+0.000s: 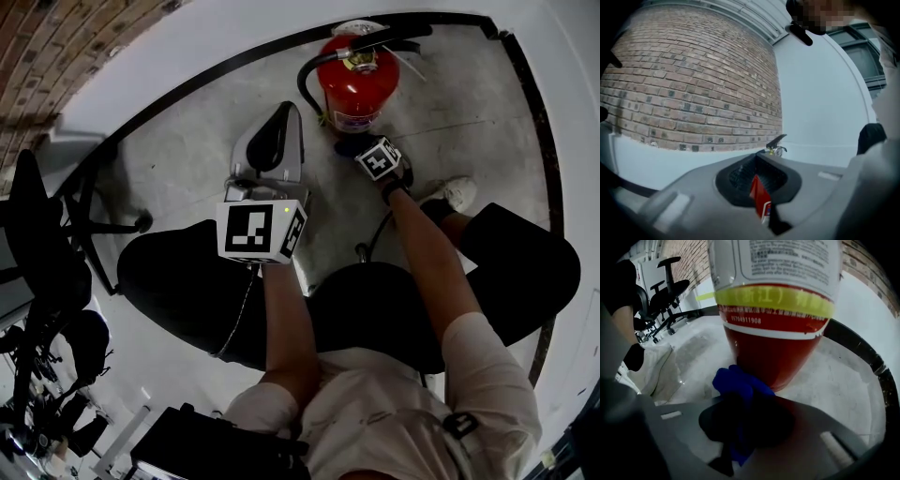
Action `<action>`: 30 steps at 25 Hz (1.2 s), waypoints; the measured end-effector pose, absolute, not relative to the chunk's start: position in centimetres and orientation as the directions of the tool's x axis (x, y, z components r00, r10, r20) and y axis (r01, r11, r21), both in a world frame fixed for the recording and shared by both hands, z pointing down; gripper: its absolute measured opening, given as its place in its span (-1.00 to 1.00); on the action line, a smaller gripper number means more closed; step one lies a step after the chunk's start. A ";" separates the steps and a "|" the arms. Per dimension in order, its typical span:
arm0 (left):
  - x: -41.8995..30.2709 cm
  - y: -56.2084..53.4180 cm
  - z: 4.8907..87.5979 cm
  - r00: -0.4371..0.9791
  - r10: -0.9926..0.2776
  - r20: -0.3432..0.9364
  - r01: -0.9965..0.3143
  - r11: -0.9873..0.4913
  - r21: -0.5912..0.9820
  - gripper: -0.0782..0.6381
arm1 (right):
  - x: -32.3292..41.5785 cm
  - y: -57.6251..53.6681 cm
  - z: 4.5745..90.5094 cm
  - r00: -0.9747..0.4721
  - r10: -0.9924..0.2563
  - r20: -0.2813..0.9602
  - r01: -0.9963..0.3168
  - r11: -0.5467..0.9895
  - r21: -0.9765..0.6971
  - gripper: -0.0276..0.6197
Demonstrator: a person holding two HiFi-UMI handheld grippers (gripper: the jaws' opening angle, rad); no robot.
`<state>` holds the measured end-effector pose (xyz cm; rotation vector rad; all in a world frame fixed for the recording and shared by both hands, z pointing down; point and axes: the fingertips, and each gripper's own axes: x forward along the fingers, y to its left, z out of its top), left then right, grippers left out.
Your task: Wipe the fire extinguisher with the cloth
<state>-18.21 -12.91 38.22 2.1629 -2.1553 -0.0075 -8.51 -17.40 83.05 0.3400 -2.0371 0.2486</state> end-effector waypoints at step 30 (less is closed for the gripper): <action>-14.7 -11.9 32.9 0.070 -0.996 -0.053 -0.992 -0.074 0.097 -0.78 | -7.3 -20.6 43.5 -0.789 -0.599 -0.136 -0.289 0.558 -0.778 -0.73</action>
